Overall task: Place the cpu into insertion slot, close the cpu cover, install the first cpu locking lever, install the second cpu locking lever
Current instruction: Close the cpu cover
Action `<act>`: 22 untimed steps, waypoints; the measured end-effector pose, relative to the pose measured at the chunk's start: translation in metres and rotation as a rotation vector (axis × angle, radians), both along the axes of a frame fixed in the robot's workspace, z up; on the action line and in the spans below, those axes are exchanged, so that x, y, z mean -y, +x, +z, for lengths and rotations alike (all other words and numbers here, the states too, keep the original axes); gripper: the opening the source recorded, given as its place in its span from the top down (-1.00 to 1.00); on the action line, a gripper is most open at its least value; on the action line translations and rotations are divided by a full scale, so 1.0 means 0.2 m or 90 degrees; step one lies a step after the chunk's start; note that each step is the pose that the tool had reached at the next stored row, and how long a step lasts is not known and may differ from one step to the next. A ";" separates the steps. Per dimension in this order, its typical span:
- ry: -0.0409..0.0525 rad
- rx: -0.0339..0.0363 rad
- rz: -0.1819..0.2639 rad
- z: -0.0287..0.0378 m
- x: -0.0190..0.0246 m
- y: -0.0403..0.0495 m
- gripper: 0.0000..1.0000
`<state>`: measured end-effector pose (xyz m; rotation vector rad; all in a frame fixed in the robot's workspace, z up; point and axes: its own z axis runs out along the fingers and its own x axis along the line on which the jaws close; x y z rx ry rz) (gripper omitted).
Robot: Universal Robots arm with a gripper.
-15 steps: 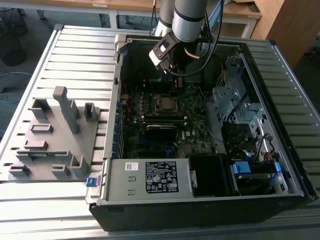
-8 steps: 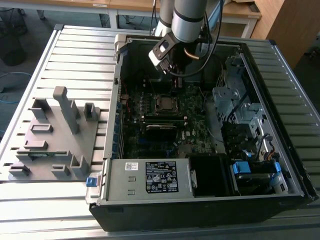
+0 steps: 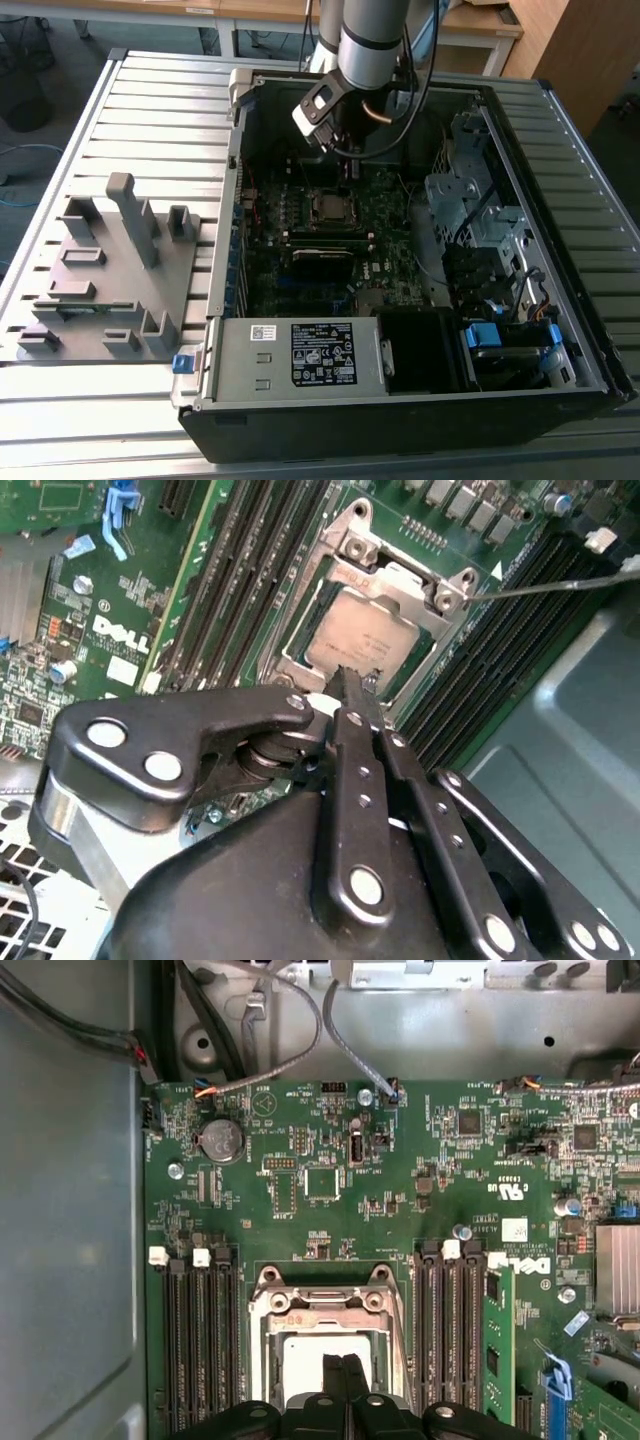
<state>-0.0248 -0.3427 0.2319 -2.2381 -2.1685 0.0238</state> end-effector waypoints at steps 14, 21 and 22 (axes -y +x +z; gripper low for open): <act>0.0001 0.0127 0.001 -0.019 0.000 -0.026 0.80; 0.0008 0.0126 0.027 -0.019 0.000 -0.026 0.80; 0.0009 0.0126 0.036 -0.019 0.000 -0.026 0.80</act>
